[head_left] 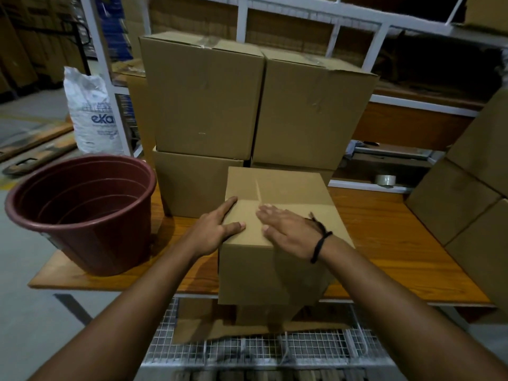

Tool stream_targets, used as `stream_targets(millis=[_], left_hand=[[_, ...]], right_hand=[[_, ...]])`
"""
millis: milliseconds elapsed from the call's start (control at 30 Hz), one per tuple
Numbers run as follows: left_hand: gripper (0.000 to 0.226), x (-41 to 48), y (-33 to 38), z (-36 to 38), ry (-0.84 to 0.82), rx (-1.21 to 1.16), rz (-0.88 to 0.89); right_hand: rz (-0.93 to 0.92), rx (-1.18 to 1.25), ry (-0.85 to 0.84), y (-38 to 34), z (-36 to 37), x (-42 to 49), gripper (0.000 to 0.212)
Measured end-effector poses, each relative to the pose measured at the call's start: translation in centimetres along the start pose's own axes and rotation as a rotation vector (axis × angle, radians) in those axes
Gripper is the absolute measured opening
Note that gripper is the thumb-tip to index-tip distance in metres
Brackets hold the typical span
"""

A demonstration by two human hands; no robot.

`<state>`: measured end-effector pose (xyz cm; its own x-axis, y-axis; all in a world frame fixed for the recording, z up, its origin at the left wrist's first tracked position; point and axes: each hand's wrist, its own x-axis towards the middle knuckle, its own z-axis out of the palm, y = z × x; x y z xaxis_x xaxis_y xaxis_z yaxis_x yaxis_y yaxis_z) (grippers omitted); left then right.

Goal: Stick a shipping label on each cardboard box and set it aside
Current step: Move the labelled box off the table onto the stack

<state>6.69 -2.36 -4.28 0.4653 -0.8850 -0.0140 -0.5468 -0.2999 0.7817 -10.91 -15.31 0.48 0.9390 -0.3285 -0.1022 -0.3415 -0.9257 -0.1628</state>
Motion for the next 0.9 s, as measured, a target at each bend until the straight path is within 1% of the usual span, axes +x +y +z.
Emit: stream_targets(millis=[33,133,167,200,233,333,367,433,500,567,733,900], left_hand=[[0.07,0.1,0.1,0.0,0.002,-0.004,0.001],[0.07,0.3,0.2,0.3,0.013,-0.049,0.005],[0.071,0.3,0.2,0.4,0.015,-0.063,0.007],[0.074,0.2,0.2,0.4,0.018,-0.075,0.006],[0.077,0.2,0.2,0.3,0.019,-0.086,-0.001],[0.083,0.2,0.0,-0.1,0.02,-0.126,-0.033],[0.084,0.1,-0.1,-0.2,0.018,-0.141,-0.042],[0.086,0.1,0.0,-0.1,0.021,-0.16,-0.049],[0.084,0.2,0.4,0.1,0.035,-0.191,-0.053],[0.079,0.2,0.7,0.4,0.045,-0.225,-0.047],[0.079,-0.1,0.3,0.6,0.047,-0.279,-0.031],[0.079,-0.3,0.7,0.9,0.062,-0.315,-0.019]], right_hand=[[0.03,0.003,0.003,1.4,-0.4,-0.4,0.051],[0.235,-0.018,0.037,5.8,-1.7,-1.0,0.052],[0.263,-0.033,0.053,6.2,-1.9,-1.0,0.053],[0.25,-0.039,0.069,5.6,-1.7,-0.9,0.054],[0.199,-0.038,0.08,4.7,-1.2,-0.8,0.054],[-0.036,0.009,0.043,2.1,0.6,-1.4,0.052],[-0.078,0.034,0.03,2.5,0.4,-1.6,0.051],[-0.055,0.063,0.038,5.3,-0.4,-1.3,0.047],[0.054,0.062,0.051,7.9,-1.1,-1.1,0.047],[0.11,0.038,0.076,8.6,-1.0,-1.0,0.049],[0.106,-0.003,0.148,8.1,0.0,-0.8,0.051],[0.101,0.012,0.163,8.3,0.2,-0.8,0.05]])
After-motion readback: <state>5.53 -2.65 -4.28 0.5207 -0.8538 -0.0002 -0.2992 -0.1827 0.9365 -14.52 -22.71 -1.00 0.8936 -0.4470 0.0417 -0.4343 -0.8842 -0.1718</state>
